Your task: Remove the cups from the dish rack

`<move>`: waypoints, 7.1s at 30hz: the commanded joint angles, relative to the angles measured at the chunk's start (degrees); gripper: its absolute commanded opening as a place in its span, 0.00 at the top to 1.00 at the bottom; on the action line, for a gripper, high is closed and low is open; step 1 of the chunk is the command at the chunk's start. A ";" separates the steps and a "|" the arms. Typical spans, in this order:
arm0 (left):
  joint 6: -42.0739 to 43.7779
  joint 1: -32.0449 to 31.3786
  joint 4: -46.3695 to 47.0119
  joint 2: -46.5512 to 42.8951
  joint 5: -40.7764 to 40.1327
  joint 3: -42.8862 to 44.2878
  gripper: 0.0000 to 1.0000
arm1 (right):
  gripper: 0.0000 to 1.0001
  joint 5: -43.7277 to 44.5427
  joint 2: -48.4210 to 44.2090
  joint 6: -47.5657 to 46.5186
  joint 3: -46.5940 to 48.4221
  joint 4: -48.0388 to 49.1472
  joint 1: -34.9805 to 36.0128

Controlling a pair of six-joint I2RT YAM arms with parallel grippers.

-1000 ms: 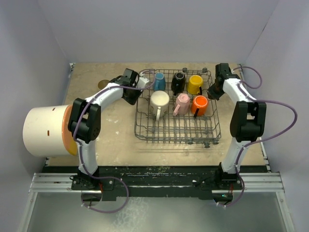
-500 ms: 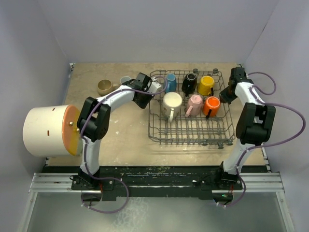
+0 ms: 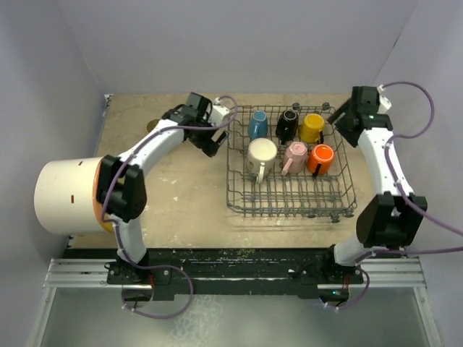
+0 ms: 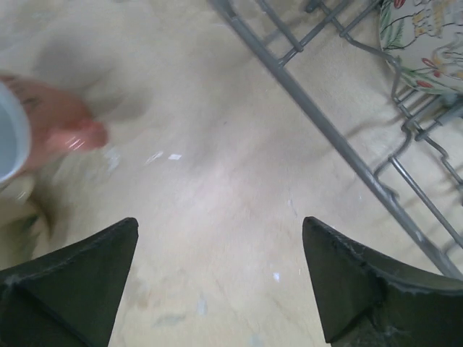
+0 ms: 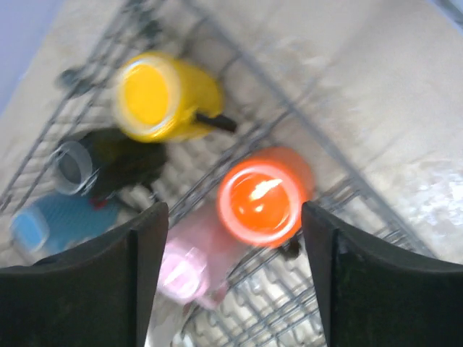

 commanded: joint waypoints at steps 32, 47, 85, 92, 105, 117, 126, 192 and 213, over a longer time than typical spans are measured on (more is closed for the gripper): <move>7.57 7.48 -13.89 -41.08 1.45 -18.31 0.01 | 0.23 6.06 10.34 -0.37 -7.59 -0.74 47.62; 6.17 7.79 -16.71 -40.72 1.99 -16.77 0.01 | 0.51 10.79 5.03 -0.92 -15.75 11.61 47.57; 19.54 7.78 -7.85 -53.38 16.60 -24.64 0.01 | 1.00 -8.60 -14.99 15.19 -10.25 14.10 48.57; 23.12 7.73 -2.37 -54.79 25.21 -27.64 0.01 | 1.00 -18.55 -16.50 21.74 -10.28 22.17 48.57; 33.84 6.80 7.32 -69.23 38.63 -40.45 0.01 | 1.00 -26.85 -22.50 41.85 -22.94 46.15 49.79; 37.98 1.29 16.53 -73.18 32.50 -46.29 0.01 | 1.00 -22.06 -17.67 51.73 -21.34 58.67 56.54; 25.41 -3.75 23.26 -78.69 19.28 -51.94 0.01 | 1.00 -15.15 -11.07 58.35 -13.67 60.54 59.17; 36.84 -3.75 49.74 -77.55 8.62 -45.39 1.00 | 0.34 -11.84 -15.74 64.17 -20.77 62.30 68.31; 36.02 -3.58 17.95 -56.56 0.06 -29.70 1.00 | 0.00 -8.72 -39.58 41.79 -21.81 10.61 49.25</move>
